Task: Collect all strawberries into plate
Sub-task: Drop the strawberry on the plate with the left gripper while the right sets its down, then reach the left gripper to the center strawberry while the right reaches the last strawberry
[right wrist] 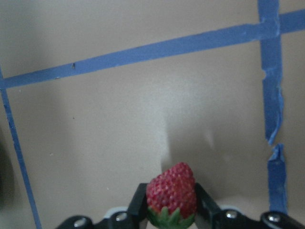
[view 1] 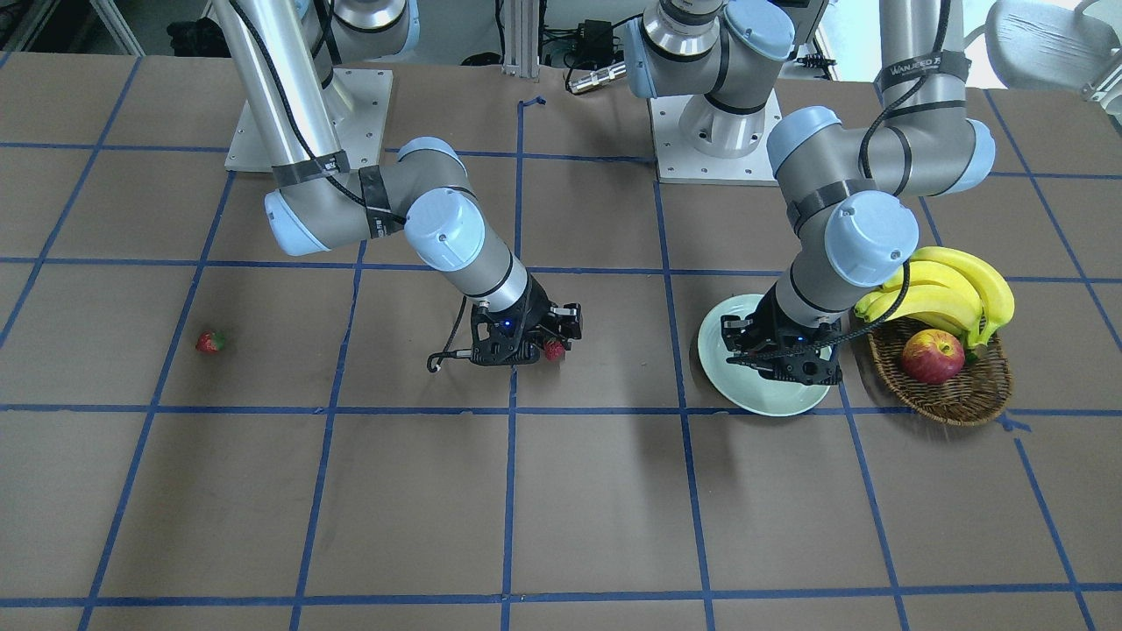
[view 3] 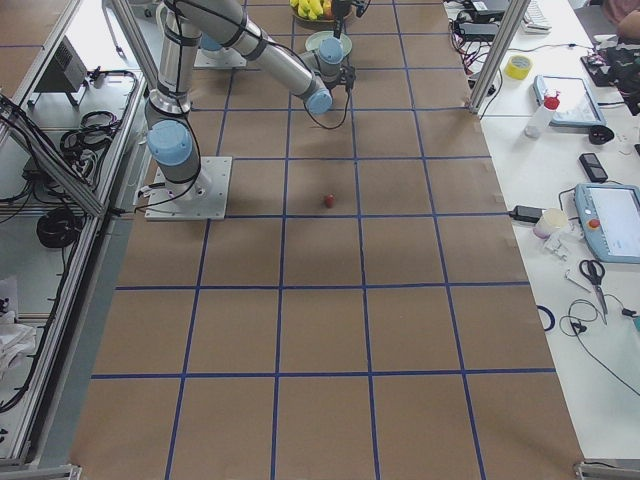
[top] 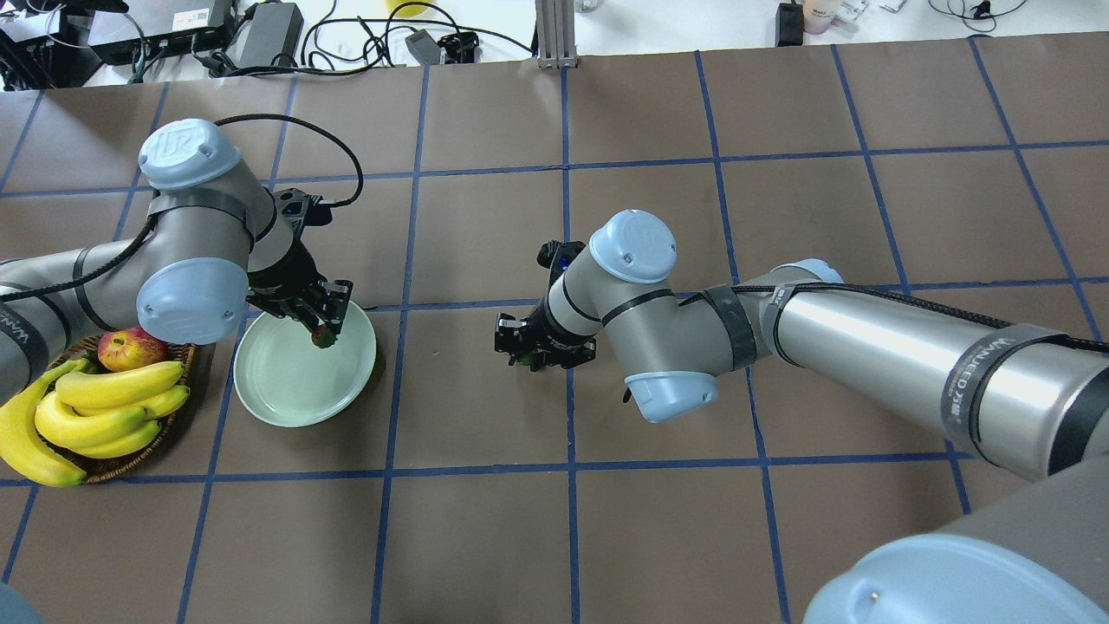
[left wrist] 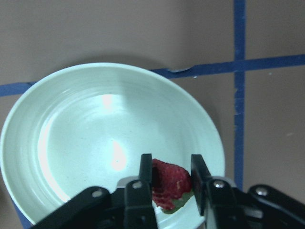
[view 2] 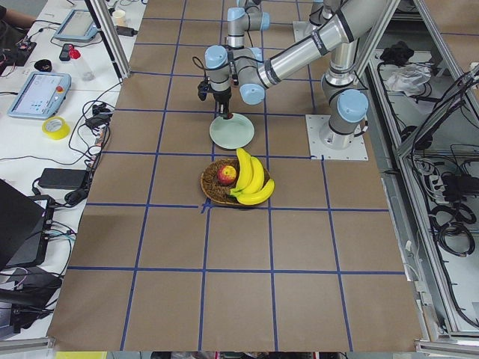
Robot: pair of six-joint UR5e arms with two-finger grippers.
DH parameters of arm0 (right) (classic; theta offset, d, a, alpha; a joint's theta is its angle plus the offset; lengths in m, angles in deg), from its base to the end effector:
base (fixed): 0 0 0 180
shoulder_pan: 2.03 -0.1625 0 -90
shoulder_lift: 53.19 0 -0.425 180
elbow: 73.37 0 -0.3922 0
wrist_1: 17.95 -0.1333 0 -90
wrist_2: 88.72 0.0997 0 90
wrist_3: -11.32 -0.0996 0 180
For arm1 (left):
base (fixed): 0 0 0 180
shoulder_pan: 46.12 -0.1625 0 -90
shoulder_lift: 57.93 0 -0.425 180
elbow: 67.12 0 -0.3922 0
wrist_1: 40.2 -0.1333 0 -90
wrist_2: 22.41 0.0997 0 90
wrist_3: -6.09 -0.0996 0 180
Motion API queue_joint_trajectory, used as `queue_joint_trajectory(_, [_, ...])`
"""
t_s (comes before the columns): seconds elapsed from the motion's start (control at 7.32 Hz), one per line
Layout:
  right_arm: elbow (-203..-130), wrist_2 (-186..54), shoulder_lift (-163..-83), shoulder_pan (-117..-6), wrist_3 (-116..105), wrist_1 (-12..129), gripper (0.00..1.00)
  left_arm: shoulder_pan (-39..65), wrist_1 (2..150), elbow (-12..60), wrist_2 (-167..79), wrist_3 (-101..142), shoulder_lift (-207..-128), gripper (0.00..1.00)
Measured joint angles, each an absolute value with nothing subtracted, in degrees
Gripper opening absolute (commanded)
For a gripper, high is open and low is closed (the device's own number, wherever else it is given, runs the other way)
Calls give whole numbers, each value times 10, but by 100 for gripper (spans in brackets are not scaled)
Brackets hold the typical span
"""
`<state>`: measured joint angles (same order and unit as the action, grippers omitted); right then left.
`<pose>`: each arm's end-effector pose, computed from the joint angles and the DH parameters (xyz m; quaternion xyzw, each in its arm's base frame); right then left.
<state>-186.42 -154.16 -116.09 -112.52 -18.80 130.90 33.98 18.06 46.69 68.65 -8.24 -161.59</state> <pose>0.3587 -0.4608 0.1653 0.0657 0.9722 0.0236 0.2234 -0.0434 -0.5160 0.2278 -0.0391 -0.9979 -0.0508 0.0015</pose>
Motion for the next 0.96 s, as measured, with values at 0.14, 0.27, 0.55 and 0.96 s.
queue_joint_trajectory(0.14, [-1861, -1543, -1161, -1126, -191, 1306, 100, 334, 175, 470, 698, -87, -1627, 32])
queue_joint_trajectory(0.27, [-1860, -1546, -1164, -1123, -190, 1302, 100, 331, 171, 471, 703, -87, -1636, 88])
queue_joint_trajectory(0.55, [-1862, -1553, -1198, -1088, -181, 1275, 100, 329, 178, 460, 706, -84, -1637, 100])
queue_joint_trajectory(0.96, [-1868, -1657, -1287, -993, -102, 1158, 100, 379, 289, 378, 687, -19, -1615, 100])
